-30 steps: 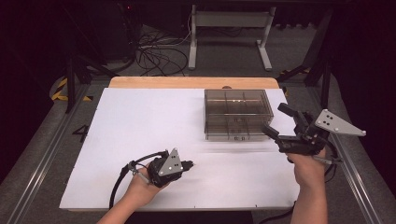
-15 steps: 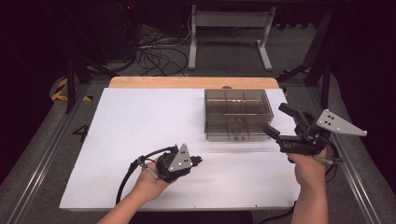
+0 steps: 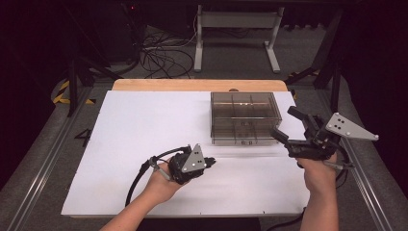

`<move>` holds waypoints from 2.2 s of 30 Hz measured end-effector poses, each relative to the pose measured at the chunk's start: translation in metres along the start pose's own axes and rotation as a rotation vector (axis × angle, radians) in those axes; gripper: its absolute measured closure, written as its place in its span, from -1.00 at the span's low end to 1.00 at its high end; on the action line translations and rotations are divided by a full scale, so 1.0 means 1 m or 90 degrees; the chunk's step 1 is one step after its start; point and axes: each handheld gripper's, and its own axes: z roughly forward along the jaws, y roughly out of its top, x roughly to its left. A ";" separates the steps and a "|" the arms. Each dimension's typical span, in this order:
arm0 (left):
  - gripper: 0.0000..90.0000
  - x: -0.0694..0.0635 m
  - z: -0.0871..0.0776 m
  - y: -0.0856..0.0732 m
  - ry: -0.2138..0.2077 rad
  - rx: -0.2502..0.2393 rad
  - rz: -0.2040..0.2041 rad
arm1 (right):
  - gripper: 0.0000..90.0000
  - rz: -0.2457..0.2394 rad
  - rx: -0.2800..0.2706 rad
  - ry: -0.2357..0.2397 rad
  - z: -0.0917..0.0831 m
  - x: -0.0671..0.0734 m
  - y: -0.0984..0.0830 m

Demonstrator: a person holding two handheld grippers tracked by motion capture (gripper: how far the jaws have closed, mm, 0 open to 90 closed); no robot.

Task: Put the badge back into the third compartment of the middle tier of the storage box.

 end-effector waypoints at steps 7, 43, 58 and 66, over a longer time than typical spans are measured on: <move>0.96 0.001 0.004 0.008 -0.003 -0.009 0.005 | -0.87 -0.001 -0.001 0.001 0.000 0.000 0.000; 0.96 0.015 0.034 0.057 -0.008 -0.042 0.017 | -0.87 0.003 -0.008 0.002 -0.006 -0.005 0.001; 0.96 0.016 0.060 0.077 -0.006 -0.067 0.016 | -0.87 0.007 -0.014 -0.001 -0.010 -0.008 0.002; 0.96 0.018 0.074 0.084 0.004 -0.076 0.015 | -0.87 0.007 -0.016 -0.001 -0.012 -0.008 0.002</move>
